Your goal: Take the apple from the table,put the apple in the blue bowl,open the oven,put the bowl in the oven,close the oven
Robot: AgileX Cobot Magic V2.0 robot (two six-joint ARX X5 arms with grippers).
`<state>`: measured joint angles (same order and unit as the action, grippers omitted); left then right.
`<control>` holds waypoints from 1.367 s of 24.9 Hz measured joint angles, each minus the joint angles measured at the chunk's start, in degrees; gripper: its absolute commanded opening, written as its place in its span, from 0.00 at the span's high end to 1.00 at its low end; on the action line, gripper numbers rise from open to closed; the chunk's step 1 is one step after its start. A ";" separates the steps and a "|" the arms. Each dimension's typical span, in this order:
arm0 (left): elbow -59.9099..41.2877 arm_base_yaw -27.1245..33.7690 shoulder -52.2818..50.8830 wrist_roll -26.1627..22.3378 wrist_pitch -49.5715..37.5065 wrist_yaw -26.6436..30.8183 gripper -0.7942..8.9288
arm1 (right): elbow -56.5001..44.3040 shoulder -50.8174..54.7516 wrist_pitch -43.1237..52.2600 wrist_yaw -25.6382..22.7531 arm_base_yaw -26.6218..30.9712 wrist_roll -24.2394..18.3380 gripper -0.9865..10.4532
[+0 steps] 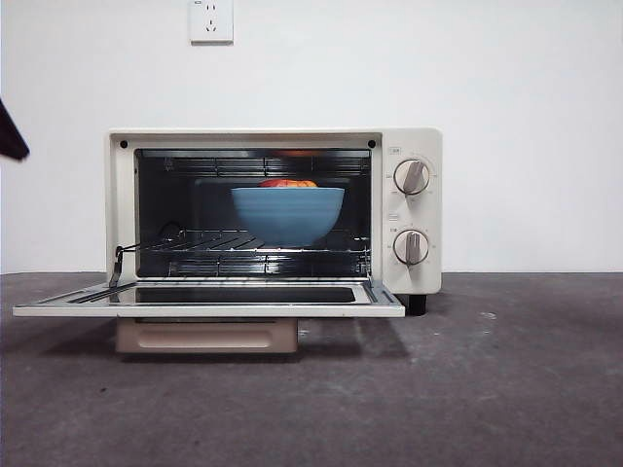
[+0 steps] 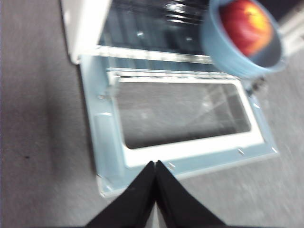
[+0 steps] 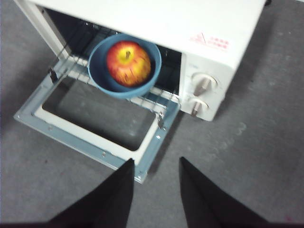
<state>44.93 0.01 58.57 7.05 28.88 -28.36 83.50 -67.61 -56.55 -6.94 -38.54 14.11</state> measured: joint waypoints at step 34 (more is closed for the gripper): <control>-0.26 2.34 36.39 1.95 -20.48 -12.90 0.91 | -27.58 26.99 5.38 -0.15 0.00 2.47 0.78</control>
<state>44.66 2.35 94.96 8.99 8.40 -41.25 55.92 -40.62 -51.18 -7.09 -38.54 16.58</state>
